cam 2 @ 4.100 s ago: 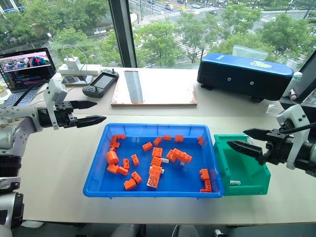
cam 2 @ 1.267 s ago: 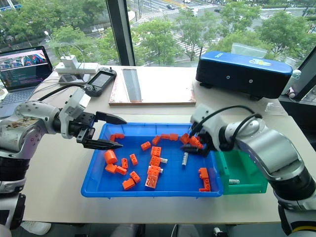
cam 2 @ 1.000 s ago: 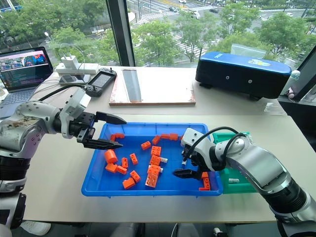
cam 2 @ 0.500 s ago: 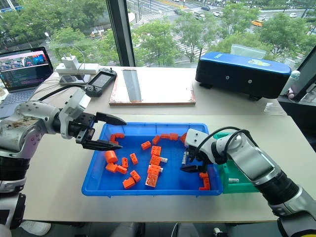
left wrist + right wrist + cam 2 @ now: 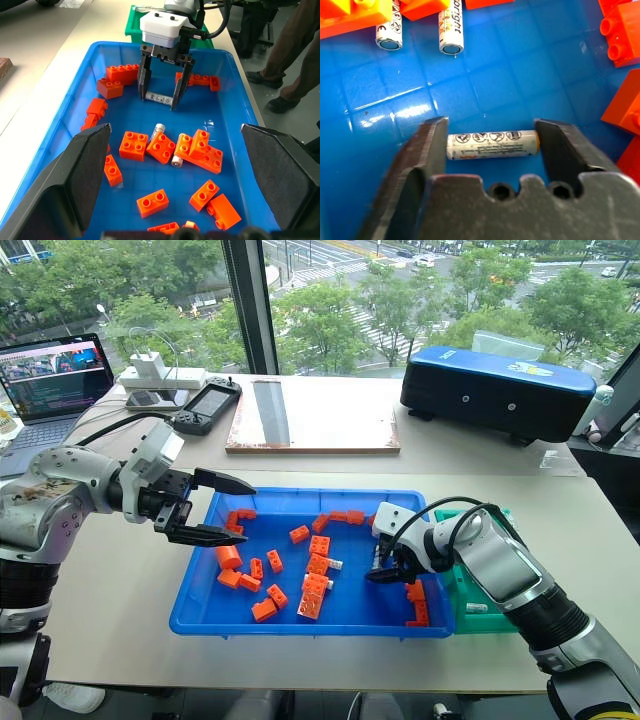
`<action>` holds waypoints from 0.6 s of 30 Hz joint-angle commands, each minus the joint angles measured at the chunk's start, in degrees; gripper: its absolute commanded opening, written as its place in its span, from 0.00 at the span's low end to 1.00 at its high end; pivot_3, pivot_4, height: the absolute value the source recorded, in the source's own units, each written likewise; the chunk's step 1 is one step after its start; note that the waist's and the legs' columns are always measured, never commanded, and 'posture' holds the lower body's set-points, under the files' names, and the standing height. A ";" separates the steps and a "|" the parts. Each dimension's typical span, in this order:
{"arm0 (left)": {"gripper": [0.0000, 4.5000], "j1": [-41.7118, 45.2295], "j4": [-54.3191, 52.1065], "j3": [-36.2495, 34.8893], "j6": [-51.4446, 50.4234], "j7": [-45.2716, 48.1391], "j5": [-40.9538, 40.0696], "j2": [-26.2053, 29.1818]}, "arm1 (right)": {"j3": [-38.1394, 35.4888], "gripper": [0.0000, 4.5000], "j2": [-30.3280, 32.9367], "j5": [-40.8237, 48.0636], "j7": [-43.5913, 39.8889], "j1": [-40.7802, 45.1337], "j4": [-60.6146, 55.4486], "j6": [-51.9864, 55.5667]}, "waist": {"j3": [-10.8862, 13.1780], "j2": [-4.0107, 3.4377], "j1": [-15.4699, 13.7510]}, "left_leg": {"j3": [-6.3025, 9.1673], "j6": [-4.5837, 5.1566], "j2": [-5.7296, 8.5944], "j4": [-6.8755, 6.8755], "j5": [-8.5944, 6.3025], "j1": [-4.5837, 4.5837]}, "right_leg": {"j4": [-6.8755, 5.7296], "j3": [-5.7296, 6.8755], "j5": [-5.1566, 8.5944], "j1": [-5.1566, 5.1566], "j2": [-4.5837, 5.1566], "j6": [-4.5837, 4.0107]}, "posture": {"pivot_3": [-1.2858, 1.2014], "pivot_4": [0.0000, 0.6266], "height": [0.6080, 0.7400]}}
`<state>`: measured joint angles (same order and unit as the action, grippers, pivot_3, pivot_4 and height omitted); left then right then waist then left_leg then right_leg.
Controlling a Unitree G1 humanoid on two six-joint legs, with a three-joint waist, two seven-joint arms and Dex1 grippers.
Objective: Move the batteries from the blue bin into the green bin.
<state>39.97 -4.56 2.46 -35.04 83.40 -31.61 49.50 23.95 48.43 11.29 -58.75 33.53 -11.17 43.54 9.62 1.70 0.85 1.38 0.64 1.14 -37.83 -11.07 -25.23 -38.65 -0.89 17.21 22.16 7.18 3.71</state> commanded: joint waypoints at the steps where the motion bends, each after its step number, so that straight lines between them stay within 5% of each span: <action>1: 1.00 0.69 -1.41 -0.95 0.05 0.16 -1.13 0.35 | -3.22 0.55 0.87 -0.11 -0.19 1.86 -3.36 0.74 | 0.00 0.00 0.02 | 0.00 0.00 0.00 0.00 0.00 0.00 | 0.00 0.00 0.00 0.00 0.00 0.00 | 0.52 0.24 0.94; 7: 1.00 1.38 -1.34 -0.64 -0.61 0.51 -1.93 -0.46 | -11.43 0.55 3.86 6.75 -3.21 6.19 -9.95 6.98 | 0.01 -0.01 0.21 | -0.01 0.00 -0.03 0.01 0.00 0.00 | -0.06 0.00 0.00 0.06 -0.01 0.00 | 0.52 0.24 0.94; 13: 1.00 3.12 -1.34 -1.31 -2.54 -1.09 -5.16 -4.14 | -18.53 0.55 19.19 2.50 -4.80 7.74 -5.83 5.07 | 0.03 -0.03 -0.65 | 0.01 0.00 0.01 -0.02 0.00 -0.03 | 0.03 0.04 0.00 -0.02 0.10 0.01 | 0.52 0.24 0.94; 18: 1.00 4.43 -1.16 -1.30 -3.23 -2.07 -6.54 -6.48 | -23.71 0.55 29.38 3.20 -8.97 -1.37 -4.09 3.03 | 0.04 -0.03 -0.15 | -0.02 0.04 0.00 0.00 -0.03 -0.06 | 0.07 0.04 0.01 0.01 0.07 0.00 | 0.52 0.24 0.94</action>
<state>42.80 -4.89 2.24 -38.13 81.72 -37.01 43.46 3.08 76.51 14.04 -66.30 34.18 -14.82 47.96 9.65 1.67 0.69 1.37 0.68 1.11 -37.83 -11.09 -25.29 -38.58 -0.85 17.22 22.16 7.20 3.71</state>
